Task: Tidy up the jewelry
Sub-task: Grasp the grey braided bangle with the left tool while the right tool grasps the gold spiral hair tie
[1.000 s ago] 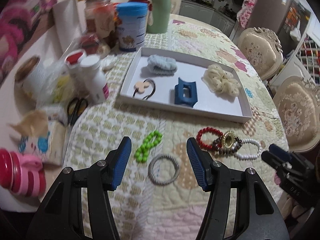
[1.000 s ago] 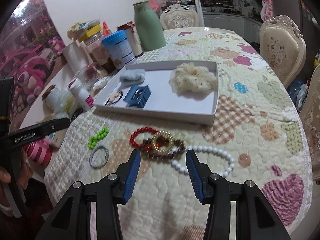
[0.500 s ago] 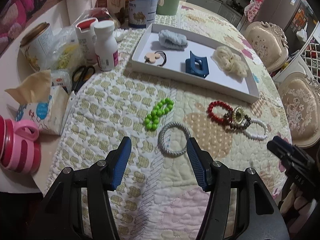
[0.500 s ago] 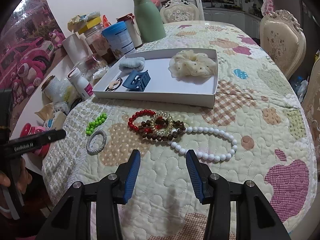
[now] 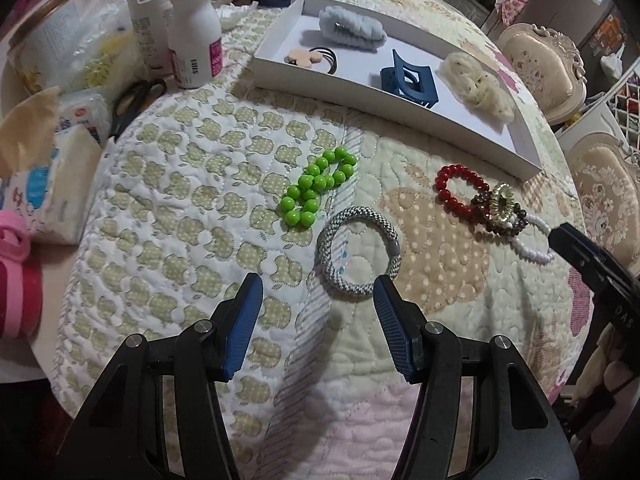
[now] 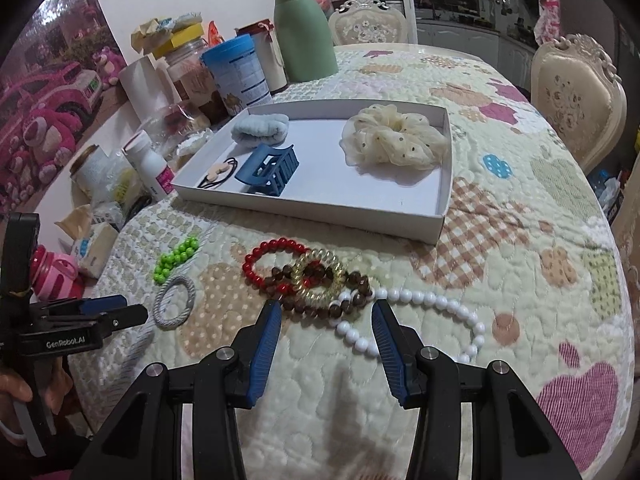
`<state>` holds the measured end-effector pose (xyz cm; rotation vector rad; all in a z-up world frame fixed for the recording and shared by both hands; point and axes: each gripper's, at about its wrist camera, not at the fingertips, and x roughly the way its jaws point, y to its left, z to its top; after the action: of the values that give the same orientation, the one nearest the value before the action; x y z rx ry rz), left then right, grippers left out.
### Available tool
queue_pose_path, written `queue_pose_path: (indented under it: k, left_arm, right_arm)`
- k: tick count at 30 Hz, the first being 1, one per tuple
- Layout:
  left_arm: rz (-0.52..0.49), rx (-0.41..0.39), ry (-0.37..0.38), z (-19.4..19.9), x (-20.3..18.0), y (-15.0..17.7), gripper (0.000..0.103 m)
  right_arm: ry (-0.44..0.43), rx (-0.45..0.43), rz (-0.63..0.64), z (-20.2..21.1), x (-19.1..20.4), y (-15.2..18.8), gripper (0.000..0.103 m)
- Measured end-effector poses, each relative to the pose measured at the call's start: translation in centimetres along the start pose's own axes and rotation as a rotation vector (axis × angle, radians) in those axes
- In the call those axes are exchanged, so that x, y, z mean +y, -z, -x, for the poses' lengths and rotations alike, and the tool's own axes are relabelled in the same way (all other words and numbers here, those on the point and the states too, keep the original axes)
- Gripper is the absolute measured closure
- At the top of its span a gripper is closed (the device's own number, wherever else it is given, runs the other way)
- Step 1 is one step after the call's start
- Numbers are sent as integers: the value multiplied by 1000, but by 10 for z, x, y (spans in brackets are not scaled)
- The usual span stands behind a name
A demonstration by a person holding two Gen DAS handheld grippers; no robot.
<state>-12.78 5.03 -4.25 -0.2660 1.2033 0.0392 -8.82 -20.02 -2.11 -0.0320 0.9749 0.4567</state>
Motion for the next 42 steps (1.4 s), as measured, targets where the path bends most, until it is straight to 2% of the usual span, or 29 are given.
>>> queue_pose_path:
  k: [9,12,16,17,19,20,21,24,29,32,36,38,39,40,41,42]
  left_arm:
    - [-22,21,-6,-18,-4,-12,46]
    - [-34,32,-7,-23,-6,-14,46]
    - [-54,13,-1,-24,-9,-14,46]
    - [-56,10,8,-24,-9,-15,49]
    - [-73,-7,-11,-24,-11,-14,69]
    - [-82,-12,-22,-25,-14,-15,89]
    - [-86,-9,-20,-27,-14,-17,93]
    - [-73,-1,27,-23,-11,-16,95]
    - [-64,-14,77,-4,-7,-17,96]
    - [-85,-38,75,5,-12,-18,96]
    - [-83,-18,64,2,-16,-16,96]
    - [-81,-6,49,-2,-16,-15,94]
    - [-88,8,34,-5,-17,-13,86]
    - [-89,16,23,-8,-17,-12,78]
    - [-87,20,16,-10,-16,-11,62]
    - [-75,16,15,-11,-14,-11,60]
  right_arm:
    - [14,44,61,-42,-4,-24,61]
    - [0,58,70,-54,-6,-26,69]
    - [-39,76,81,-62,-7,-25,88]
    - [-44,73,82,-61,-6,-24,90]
    - [-49,66,79,-57,-6,-23,93]
    - [-50,52,71,-52,-7,-22,94]
    - [-54,36,59,-48,-8,-22,94]
    - [-65,-20,24,-27,-11,-24,94]
    - [-96,-108,-36,7,-13,-28,94]
    - [-97,-118,-36,14,-14,-28,94]
    - [-62,-46,-19,-2,-19,-24,93]
    - [-33,6,9,-15,-20,-20,83]
    - [-30,16,13,-17,-22,-18,78]
    - [-31,29,13,-22,-23,-16,78]
    - [-35,43,9,-26,-25,-14,78]
    - [-37,51,4,-28,-26,-13,78]
